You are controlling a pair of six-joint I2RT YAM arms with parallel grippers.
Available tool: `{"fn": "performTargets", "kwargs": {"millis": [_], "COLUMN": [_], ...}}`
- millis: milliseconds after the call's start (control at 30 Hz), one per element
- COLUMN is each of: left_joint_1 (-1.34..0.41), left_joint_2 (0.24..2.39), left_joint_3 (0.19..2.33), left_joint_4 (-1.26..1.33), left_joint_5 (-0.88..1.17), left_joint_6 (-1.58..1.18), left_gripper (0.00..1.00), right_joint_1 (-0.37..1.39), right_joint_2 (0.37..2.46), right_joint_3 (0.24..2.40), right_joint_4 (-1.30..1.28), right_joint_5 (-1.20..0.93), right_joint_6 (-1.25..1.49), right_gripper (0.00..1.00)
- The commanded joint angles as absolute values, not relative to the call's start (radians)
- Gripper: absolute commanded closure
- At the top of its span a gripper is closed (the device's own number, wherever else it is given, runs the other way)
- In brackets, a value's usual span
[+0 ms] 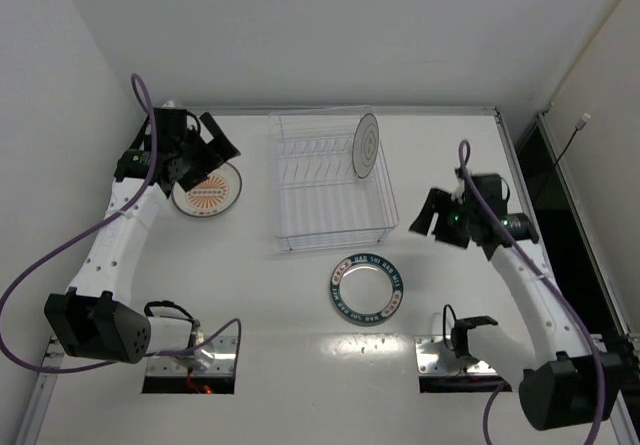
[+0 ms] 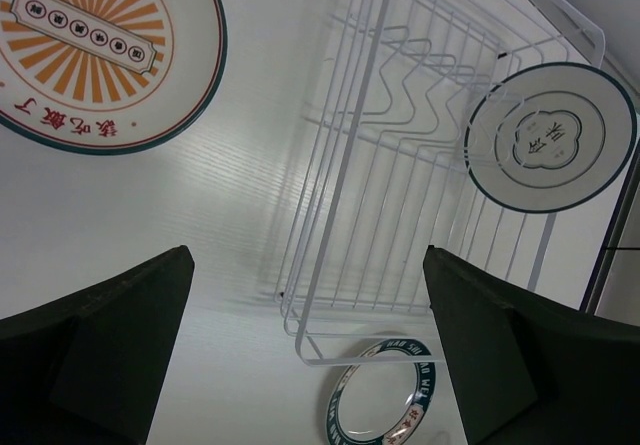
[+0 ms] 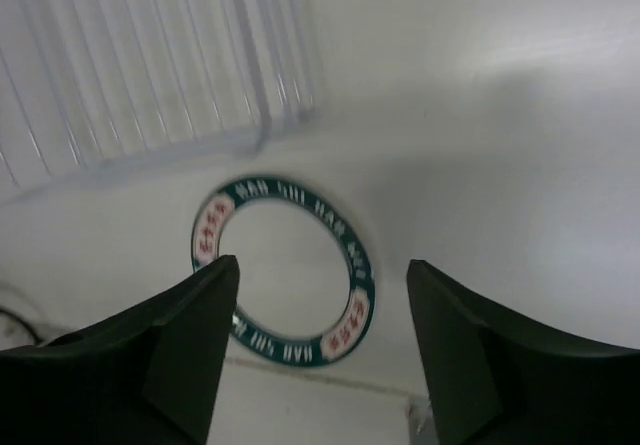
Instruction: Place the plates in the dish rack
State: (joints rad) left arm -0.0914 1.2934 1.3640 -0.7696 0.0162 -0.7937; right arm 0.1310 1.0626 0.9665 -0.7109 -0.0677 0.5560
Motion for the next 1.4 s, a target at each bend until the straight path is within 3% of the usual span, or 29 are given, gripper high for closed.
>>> {"fn": "performTargets", "kwargs": {"millis": [0,67,133,400,567,667,767,833,900,933,1067,1133,1300,1367], "left_joint_1": [-0.098,-0.098,-0.098,-0.098,-0.098,-0.098,-0.098,-0.098,-0.098,-0.098,-0.098,-0.098,-0.098,-0.098], "left_joint_2": [1.289,1.316,1.342,1.397,1.442,1.466,1.466,1.456,1.416,1.402,1.355,1.345,1.370,1.399], "left_joint_3": [1.365,1.365,1.400,1.420,1.430,1.453,1.483,1.465,1.442,1.424,1.449,1.469,1.548,1.583], "left_joint_4": [-0.752,-0.752,-0.742,-0.698,-0.649,-0.640,-0.640,-0.655,-0.664,-0.675,-0.704,-0.727,-0.750,-0.770], "left_joint_5": [0.040,0.051,0.051,0.101,0.209,0.224,0.213,0.192,0.172,0.157,0.092,0.051,-0.011,-0.021], "left_joint_6": [-0.798,-0.798,-0.798,-0.808,-0.868,-0.891,-0.891,-0.882,-0.873,-0.864,-0.805,-0.787,-0.761,-0.761], "left_gripper": [0.00,0.00,0.00,0.00,0.00,0.00,0.00,0.00,0.00,0.00,0.00,0.00,0.00,0.00], "right_joint_1": [0.065,-0.003,-0.014,-0.005,0.005,0.005,0.015,0.015,0.015,0.015,0.015,0.015,0.027,0.028], "right_joint_2": [1.013,1.012,1.037,1.035,1.035,1.067,1.147,1.178,1.178,1.161,0.990,0.862,0.936,0.881], "right_joint_3": [0.741,0.689,0.620,0.220,0.092,0.060,0.037,0.037,0.060,0.098,0.280,0.496,0.886,1.034], "right_joint_4": [-0.640,-0.661,-0.621,-0.310,-0.209,-0.124,-0.083,-0.083,-0.130,-0.176,-0.625,-0.798,-1.132,-1.219], "right_joint_5": [-0.437,-0.492,-0.543,-0.626,-0.603,-0.614,-0.614,-0.603,-0.594,-0.583,-0.583,-0.431,-0.491,-0.388], "right_joint_6": [0.609,0.577,0.577,0.764,0.844,0.873,0.873,0.873,0.839,0.818,0.710,0.643,0.491,0.500], "right_gripper": [0.36,0.27,0.25,0.25,0.27,0.35,0.50,0.72,0.97,1.00,1.00,1.00,1.00,1.00]}}
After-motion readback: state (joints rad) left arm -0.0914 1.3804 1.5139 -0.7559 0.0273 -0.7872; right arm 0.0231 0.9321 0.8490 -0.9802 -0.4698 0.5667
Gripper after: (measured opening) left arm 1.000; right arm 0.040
